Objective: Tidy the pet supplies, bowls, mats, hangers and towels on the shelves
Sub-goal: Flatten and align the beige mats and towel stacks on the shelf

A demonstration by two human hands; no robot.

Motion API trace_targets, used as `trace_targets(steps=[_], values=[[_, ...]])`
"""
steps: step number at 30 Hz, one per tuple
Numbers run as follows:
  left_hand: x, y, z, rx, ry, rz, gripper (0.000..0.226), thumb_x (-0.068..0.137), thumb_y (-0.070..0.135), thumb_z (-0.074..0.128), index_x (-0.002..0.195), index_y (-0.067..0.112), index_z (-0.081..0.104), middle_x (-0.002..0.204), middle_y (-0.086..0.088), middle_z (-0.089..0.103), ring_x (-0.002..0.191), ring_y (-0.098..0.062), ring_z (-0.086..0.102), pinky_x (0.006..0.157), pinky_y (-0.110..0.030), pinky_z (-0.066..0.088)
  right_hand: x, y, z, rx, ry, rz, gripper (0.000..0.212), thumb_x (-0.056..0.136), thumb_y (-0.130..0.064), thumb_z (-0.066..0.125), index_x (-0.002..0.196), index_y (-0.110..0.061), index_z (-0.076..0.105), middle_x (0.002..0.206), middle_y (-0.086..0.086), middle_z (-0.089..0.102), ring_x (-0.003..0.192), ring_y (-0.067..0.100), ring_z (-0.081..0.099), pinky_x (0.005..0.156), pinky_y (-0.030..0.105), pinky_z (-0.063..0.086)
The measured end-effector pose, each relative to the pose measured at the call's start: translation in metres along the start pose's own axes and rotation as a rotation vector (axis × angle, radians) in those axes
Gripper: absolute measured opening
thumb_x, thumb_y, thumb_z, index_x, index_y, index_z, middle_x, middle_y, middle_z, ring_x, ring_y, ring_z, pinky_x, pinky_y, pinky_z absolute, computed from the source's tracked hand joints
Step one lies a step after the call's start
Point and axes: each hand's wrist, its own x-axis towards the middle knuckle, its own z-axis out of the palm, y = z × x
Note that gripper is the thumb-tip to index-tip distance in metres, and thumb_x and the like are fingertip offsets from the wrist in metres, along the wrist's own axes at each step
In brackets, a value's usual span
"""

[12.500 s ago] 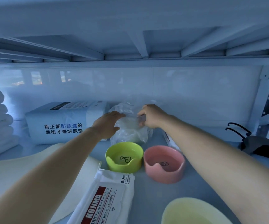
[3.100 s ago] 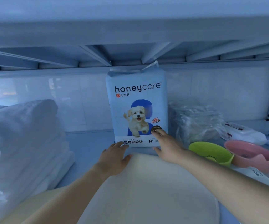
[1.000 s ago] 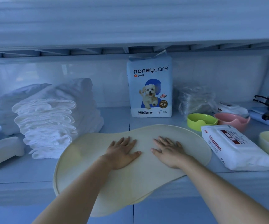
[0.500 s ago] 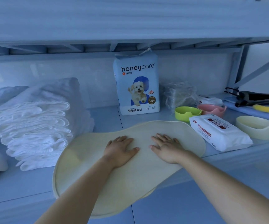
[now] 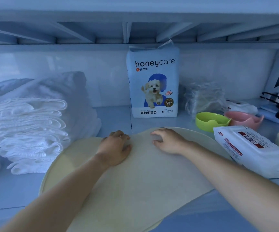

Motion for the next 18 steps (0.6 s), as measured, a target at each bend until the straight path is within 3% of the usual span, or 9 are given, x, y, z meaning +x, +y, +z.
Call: trace_targets(steps=[4,7,9,13,18], values=[[0.015,-0.017,-0.004,0.153,-0.022,-0.118,0.042,0.095,0.040,0.034,0.134,0.025,0.043,0.135,0.000,0.046,0.123,-0.022,0.044,0.104,-0.039,0.033,0.035,0.000,0.004,0.010,-0.043,-0.094,0.041,0.091,-0.031,0.051,0.131,-0.019,0.050,0.137,0.001,0.046,0.126,0.017,0.042,0.106,0.031,0.034],[0.015,-0.020,-0.003,0.124,-0.018,-0.198,0.035,0.095,0.041,0.034,0.119,0.024,0.053,0.118,-0.002,0.053,0.107,-0.022,0.054,0.084,-0.034,0.045,0.054,0.005,0.009,0.002,-0.086,-0.142,0.042,0.092,-0.034,0.050,0.131,-0.019,0.049,0.137,0.000,0.046,0.125,0.017,0.043,0.104,0.030,0.035],[0.014,-0.020,0.000,0.134,0.010,-0.205,0.032,0.094,0.041,0.036,0.113,0.022,0.053,0.111,-0.003,0.055,0.102,-0.023,0.055,0.079,-0.033,0.046,0.063,0.009,0.011,-0.008,-0.096,-0.154,0.043,0.092,-0.040,0.049,0.130,-0.021,0.050,0.135,-0.003,0.044,0.124,0.016,0.043,0.102,0.031,0.036],[0.012,-0.021,0.003,0.134,-0.044,-0.247,0.035,0.094,0.046,0.036,0.112,0.018,0.047,0.115,-0.004,0.059,0.105,-0.025,0.057,0.085,-0.033,0.045,0.075,0.018,0.016,0.008,-0.038,-0.189,0.036,0.088,-0.047,0.050,0.114,-0.023,0.056,0.118,-0.004,0.046,0.114,0.014,0.045,0.097,0.036,0.040],[0.014,-0.020,0.001,0.173,-0.070,-0.223,0.040,0.095,0.049,0.036,0.108,0.013,0.046,0.114,-0.005,0.055,0.109,-0.023,0.051,0.082,-0.032,0.039,0.084,0.020,0.017,-0.019,-0.027,-0.242,0.026,0.085,-0.050,0.051,0.093,-0.025,0.047,0.103,-0.006,0.042,0.110,0.013,0.040,0.091,0.038,0.040]])
